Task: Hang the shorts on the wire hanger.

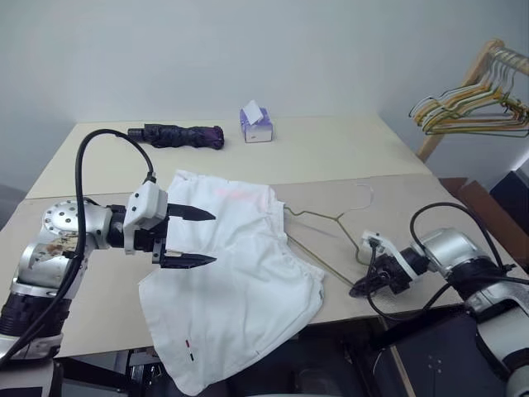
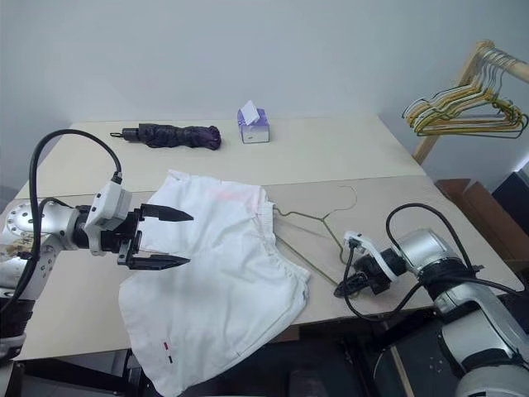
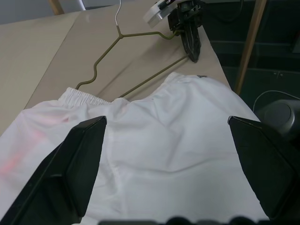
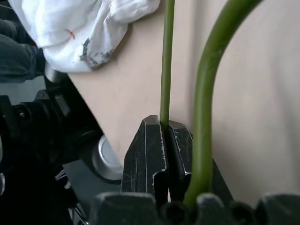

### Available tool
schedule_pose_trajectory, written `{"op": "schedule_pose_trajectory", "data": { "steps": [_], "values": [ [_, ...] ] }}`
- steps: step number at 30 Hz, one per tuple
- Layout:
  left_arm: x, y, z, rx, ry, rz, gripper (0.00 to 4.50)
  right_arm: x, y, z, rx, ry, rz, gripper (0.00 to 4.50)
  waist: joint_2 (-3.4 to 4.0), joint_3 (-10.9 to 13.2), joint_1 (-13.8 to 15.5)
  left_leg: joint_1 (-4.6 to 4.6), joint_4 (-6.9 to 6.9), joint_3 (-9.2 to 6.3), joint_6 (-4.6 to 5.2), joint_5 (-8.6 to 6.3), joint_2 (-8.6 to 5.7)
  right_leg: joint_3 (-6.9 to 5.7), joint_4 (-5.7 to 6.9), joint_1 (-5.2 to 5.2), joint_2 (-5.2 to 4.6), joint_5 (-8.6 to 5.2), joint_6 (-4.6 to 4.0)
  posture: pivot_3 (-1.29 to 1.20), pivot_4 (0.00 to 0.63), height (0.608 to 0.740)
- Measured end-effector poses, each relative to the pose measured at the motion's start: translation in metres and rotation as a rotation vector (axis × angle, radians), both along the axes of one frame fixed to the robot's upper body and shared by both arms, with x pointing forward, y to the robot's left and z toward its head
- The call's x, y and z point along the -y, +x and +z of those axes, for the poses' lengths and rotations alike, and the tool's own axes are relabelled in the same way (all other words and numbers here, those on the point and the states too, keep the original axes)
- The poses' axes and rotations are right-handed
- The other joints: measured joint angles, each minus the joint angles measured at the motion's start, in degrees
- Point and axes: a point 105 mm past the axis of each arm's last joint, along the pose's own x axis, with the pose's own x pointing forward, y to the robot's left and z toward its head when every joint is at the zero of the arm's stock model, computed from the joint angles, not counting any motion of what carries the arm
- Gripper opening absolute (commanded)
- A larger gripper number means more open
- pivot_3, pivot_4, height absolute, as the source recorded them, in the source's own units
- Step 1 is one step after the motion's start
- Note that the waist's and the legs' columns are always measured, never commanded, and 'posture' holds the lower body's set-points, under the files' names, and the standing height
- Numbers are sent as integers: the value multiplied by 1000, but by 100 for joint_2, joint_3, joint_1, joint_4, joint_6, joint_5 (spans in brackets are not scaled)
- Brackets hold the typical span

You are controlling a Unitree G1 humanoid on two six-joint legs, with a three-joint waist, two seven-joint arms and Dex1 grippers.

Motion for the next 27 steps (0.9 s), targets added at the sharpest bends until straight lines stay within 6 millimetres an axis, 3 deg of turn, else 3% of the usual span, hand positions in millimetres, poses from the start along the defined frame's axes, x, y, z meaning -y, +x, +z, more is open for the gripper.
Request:
{"op": "schedule_pose_trajectory", "data": {
  "steps": [5, 9, 19, 22, 27],
  "values": [
    [0, -1, -2, -4, 1, 2, 4481, -7, 14, 1, 19, -21, -1, 0, -21, -14, -35, -3, -1, -12, -4, 2, 1, -2, 1, -2, -1, 1, -2, -48, 0, 740],
    [1, -2, 0, 4, 2, 3, 4481, -6, 13, 3, 19, -40, 24, 0, -17, -12, -28, -8, -6, -30, -6, 2, 0, -3, 23, -4, -2, 1, -2, -54, 7, 740],
    [3, -4, -3, 1, -1, 3, 4481, -4, -4, 18, -61, -57, 111, 0, 104, 68, 58, -26, -3, -28, 5, -5, -6, 4, 8, -21, -9, 0, -1, -67, 49, 740],
    [4, -6, -8, -14, -13, 10, 4481, -9, 4, 27, -70, -37, 87, 0, 129, 86, 44, -20, -4, -25, 6, -5, -4, 9, -1, -23, -4, 0, -2, -60, 55, 740],
    [7, -11, -12, -17, -17, 4, 4481, -17, 20, 23, -87, -42, 21, 0, 151, 100, 53, -23, -8, -24, 6, -5, -3, 10, 7, -24, -1, 0, -2, -38, 56, 740]
  ]
}}
